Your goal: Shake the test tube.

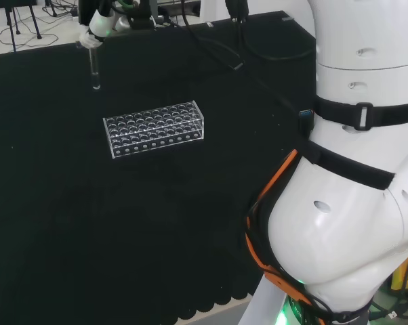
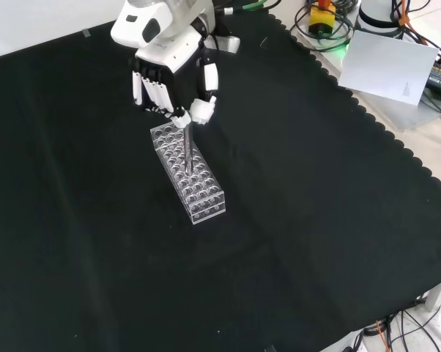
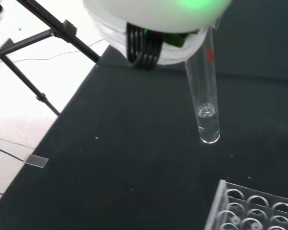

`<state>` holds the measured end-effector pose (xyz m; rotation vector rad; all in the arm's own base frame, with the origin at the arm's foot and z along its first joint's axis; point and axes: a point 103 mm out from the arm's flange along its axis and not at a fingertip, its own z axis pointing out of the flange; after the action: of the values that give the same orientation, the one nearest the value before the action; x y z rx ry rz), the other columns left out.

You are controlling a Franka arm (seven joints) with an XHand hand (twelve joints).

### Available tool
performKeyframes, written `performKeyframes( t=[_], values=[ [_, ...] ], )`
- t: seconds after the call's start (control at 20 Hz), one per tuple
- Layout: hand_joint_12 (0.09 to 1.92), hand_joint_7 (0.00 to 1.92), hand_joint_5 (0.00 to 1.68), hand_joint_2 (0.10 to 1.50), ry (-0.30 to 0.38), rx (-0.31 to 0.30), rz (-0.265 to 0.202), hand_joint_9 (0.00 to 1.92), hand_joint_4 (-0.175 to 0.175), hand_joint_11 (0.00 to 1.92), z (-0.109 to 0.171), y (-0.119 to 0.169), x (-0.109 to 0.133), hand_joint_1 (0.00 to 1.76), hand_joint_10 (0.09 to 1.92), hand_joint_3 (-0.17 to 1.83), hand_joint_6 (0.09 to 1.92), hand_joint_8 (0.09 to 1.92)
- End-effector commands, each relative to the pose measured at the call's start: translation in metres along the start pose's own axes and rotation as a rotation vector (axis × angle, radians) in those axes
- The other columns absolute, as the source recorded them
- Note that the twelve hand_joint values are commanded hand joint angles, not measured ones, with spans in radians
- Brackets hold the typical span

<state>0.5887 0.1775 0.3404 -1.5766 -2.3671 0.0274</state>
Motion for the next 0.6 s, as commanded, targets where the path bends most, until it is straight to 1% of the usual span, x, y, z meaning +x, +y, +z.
performKeyframes(
  t=[0.05, 0.15, 0.25, 0.4, 0.6],
  values=[
    [1.16, 1.48, 1.43, 0.63, -0.042, 0.009, 0.096, 1.46, -0.175, 0.93, -0.001, -0.016, -0.041, 1.44, 0.20, 0.59, 0.11, 0.56],
    [1.16, 1.48, 1.43, 0.63, -0.058, 0.014, 0.138, 1.46, -0.175, 0.94, -0.002, -0.025, -0.059, 1.44, 0.20, 0.59, 0.10, 0.56],
    [1.16, 1.48, 1.43, 0.63, -0.072, 0.015, 0.174, 1.47, -0.175, 0.94, -0.004, -0.032, -0.073, 1.44, 0.20, 0.59, 0.10, 0.56],
    [1.16, 1.48, 1.44, 0.63, -0.074, 0.002, 0.223, 1.47, -0.175, 0.94, -0.011, -0.045, -0.095, 1.44, 0.19, 0.59, 0.10, 0.56],
    [1.16, 1.48, 1.44, 0.63, -0.093, -0.017, 0.288, 1.47, -0.175, 0.94, -0.024, -0.061, -0.123, 1.44, 0.19, 0.59, 0.10, 0.56]
  ],
)
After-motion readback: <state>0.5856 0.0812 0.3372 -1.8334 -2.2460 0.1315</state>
